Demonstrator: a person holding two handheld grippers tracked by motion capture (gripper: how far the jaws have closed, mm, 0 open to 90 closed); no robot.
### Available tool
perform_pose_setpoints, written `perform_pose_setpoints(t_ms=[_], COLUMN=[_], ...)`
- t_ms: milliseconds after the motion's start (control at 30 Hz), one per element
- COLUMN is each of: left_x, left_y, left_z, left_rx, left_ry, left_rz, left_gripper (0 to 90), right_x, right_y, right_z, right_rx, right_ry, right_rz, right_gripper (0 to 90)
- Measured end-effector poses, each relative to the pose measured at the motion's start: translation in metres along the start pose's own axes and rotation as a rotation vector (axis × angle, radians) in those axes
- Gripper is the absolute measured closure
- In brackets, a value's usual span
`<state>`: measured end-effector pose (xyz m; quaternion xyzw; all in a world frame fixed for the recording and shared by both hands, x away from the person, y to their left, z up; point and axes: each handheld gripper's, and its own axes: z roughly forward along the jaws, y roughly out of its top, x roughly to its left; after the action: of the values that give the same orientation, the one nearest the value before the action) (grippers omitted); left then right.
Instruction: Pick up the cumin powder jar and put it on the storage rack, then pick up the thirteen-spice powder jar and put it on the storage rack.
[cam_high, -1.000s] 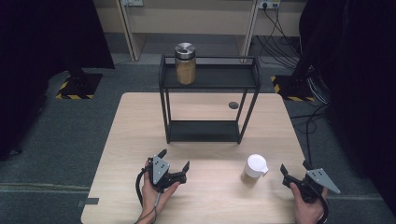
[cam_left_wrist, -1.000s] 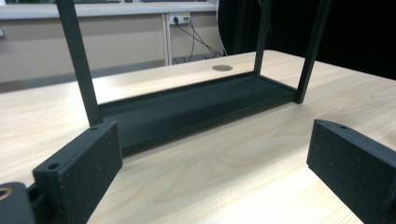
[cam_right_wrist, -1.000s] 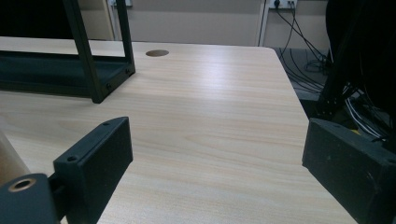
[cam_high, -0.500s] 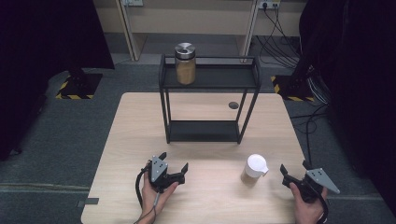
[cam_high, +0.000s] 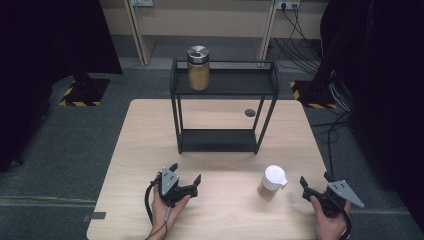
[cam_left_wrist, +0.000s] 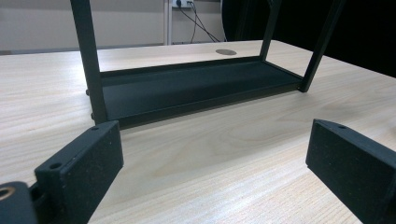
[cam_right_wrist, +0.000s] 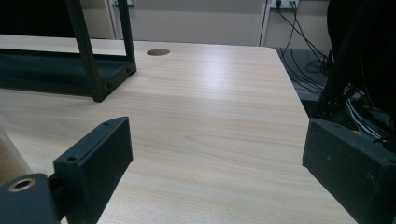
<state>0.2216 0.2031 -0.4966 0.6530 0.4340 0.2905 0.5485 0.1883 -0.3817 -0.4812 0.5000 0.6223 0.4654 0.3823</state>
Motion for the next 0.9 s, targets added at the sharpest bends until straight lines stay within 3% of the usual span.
perform_pose_setpoints(t_ms=[900], left_x=[-0.001], left_y=[0.0009], left_z=[0.0005], left_rx=[0.006], left_ry=[-0.008], left_rz=[0.012], left_gripper=[3.1], right_x=[-0.0014], right_y=[-0.0018], right_z=[-0.0009], right_rx=[-0.01], right_ry=[0.002], right_rz=[0.009], right_gripper=[8.0])
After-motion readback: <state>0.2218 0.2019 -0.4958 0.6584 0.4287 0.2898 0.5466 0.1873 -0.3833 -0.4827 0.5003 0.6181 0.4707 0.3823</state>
